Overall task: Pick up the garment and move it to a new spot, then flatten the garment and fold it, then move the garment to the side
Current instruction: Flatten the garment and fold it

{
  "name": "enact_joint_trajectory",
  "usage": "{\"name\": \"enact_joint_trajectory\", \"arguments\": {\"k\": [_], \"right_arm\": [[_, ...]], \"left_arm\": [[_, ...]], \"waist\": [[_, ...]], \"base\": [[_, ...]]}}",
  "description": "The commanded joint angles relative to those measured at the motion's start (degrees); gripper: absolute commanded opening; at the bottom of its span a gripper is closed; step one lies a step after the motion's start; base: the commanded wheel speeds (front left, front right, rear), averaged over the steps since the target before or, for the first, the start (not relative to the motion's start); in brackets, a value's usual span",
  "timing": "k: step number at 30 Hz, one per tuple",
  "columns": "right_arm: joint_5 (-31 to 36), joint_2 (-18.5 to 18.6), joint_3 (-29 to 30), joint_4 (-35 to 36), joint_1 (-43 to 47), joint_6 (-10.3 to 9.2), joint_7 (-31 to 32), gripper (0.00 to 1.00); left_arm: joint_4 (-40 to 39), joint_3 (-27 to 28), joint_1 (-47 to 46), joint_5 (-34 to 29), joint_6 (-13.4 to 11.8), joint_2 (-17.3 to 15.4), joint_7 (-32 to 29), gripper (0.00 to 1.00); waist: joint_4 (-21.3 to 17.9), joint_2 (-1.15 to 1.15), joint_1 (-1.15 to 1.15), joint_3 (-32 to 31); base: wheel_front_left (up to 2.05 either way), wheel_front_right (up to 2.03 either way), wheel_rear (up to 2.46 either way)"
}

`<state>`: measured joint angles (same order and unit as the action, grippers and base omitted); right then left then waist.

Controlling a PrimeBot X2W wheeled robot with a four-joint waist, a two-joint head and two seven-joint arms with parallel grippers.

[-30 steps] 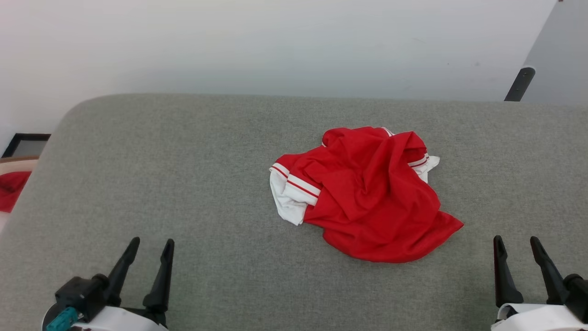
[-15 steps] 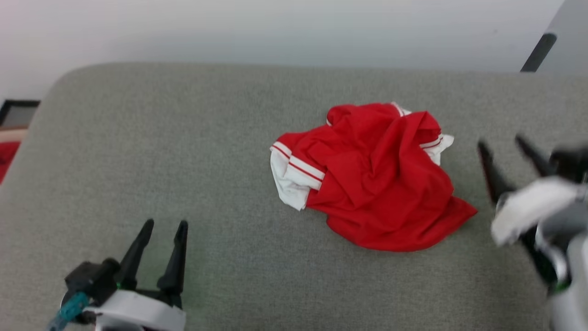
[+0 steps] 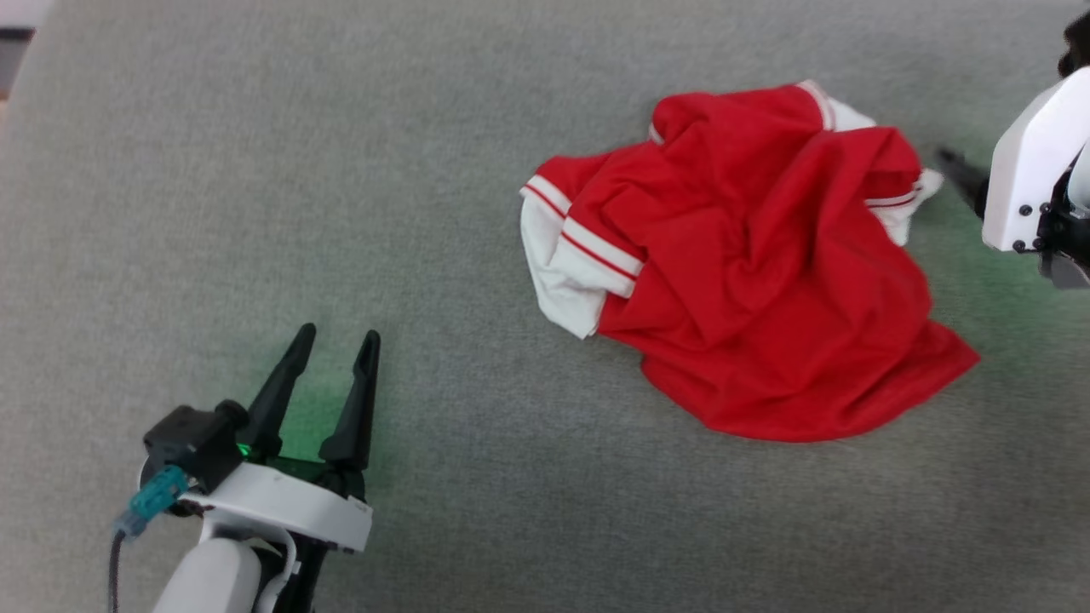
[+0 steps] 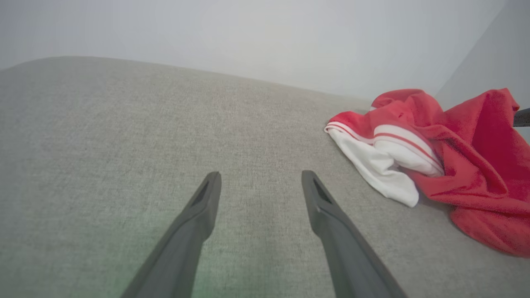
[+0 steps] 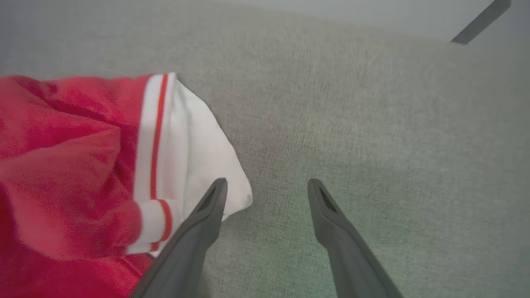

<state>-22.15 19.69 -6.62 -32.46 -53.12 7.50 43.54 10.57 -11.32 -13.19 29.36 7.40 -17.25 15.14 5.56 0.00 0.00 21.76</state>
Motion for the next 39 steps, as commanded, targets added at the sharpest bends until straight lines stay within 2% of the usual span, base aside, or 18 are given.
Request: {"name": "enact_joint_trajectory", "arguments": {"k": [1, 9, 16, 17, 18, 19, 25, 31, 39], "right_arm": [[-0.3, 0.1, 0.2, -0.7, -1.5, -0.02, 1.7, 1.0], [1.5, -2.1, 1.2, -4.3, -5.1, -0.02, 7.6, 1.0], [2.1, -2.8, -1.7, -3.9, -3.5, -0.01, 13.6, 1.0], [1.9, -2.9, -2.0, -3.7, -3.2, 0.01, 14.3, 0.47], [1.8, -2.9, -2.2, -3.3, -2.9, 0.01, 14.6, 0.32], [1.6, -2.8, -2.1, -2.9, -2.7, 0.01, 14.7, 0.0], [1.5, -0.8, -0.4, 0.1, -1.8, -0.03, 12.6, 0.0], [1.5, 1.0, 4.6, 3.2, -1.9, -0.03, 8.3, 0.0], [2.7, 5.5, 11.5, 6.4, 0.7, -0.03, 6.1, 0.0]], "left_arm": [[0.3, -0.3, -0.7, 0.5, 0.2, 0.0, 0.0, 1.0], [0.3, -0.5, -2.2, 0.8, 0.2, -0.1, 0.0, 1.0], [0.2, -0.8, -2.9, 0.9, 0.2, -0.1, 0.0, 1.0], [0.2, -0.9, -2.9, 0.9, 0.1, -0.2, 0.0, 1.0], [0.2, -0.9, -3.0, 0.9, 0.1, -0.3, 0.0, 1.0], [0.2, -0.9, -3.0, 1.0, 0.1, -0.3, 0.0, 1.0], [0.3, -1.1, -3.0, 0.7, 0.1, -0.7, 0.0, 1.0], [-0.6, -0.6, -2.8, 1.2, 0.2, -0.7, 0.0, 1.0], [-3.3, 0.4, -3.1, 2.1, 0.2, -1.7, 0.0, 1.0]], "waist": [[2.4, 0.0, 0.0, 2.9], [3.1, 0.0, 0.0, 6.4], [2.6, 0.0, 0.0, 7.2], [2.5, 0.0, 0.0, 7.3], [2.4, 0.0, 0.0, 7.3], [2.2, 0.0, 0.0, 7.3], [1.5, 0.0, 0.0, 6.8], [0.8, 0.0, 0.0, 6.4], [0.5, 0.0, 0.0, 6.7]], "base": [[0.0, 0.0, 0.0], [0.0, 0.0, 0.0], [0.0, 0.0, 0.0], [0.0, 0.0, 0.0], [0.0, 0.0, 0.0], [0.0, 0.0, 0.0], [0.0, 0.0, 0.0], [0.0, 0.0, 0.0], [0.0, 0.0, 0.0]]}}
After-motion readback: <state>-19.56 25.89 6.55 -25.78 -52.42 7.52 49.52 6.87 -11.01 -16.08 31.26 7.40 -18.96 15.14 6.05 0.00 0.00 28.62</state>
